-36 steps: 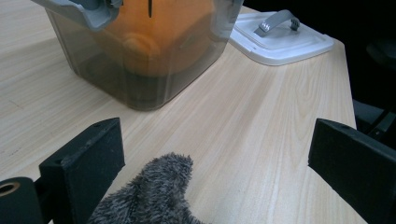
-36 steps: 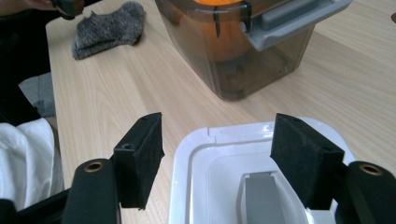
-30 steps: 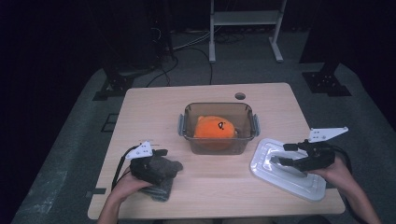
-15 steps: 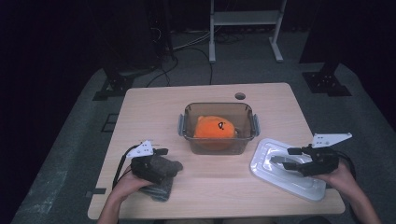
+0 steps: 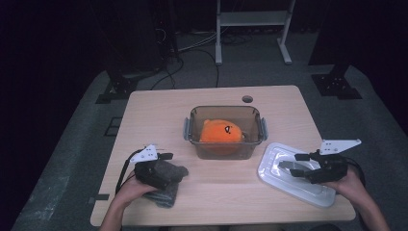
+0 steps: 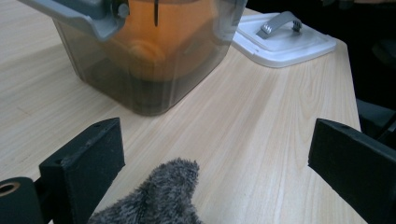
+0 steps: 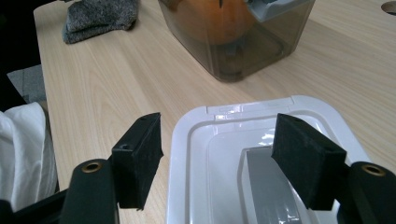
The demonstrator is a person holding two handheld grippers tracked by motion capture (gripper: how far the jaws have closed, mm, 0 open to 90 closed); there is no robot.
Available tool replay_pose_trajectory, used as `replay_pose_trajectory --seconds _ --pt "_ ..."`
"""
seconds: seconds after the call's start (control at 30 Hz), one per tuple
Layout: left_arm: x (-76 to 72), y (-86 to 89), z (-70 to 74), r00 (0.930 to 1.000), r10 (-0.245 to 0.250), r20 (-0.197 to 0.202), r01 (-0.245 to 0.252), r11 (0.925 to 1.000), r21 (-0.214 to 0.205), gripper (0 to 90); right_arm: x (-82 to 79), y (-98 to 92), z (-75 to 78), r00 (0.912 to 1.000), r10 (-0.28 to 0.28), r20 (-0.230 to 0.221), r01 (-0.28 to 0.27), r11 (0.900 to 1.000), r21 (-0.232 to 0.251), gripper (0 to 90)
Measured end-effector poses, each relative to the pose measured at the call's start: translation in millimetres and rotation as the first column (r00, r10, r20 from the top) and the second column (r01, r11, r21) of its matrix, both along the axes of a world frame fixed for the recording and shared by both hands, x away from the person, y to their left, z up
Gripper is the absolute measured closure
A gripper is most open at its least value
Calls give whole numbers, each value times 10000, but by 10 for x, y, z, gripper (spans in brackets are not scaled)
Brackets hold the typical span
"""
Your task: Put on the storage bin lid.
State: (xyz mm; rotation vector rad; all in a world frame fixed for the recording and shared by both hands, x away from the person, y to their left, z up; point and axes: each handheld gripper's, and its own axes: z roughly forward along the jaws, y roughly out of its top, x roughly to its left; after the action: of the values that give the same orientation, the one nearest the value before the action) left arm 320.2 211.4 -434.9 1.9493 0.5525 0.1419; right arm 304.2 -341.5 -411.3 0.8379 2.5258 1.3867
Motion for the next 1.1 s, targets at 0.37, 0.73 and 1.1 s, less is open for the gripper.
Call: replay_pose_trajectory --seconds 0.37,0.73,1.1 --pt "-12 67 -15 9999 94 -39 -94 9999 36 28 61 -122 -120 9983 -581 4 581 9983 -88 316" --pt "-13 64 -9 9999 121 -20 -121 9999 50 28 69 -218 -351 9962 -873 -26 872 9958 -286 359" --pt "-6 88 -26 9998 166 -111 -166 9999 39 28 105 -215 -473 9971 -760 23 760 9955 -570 603"
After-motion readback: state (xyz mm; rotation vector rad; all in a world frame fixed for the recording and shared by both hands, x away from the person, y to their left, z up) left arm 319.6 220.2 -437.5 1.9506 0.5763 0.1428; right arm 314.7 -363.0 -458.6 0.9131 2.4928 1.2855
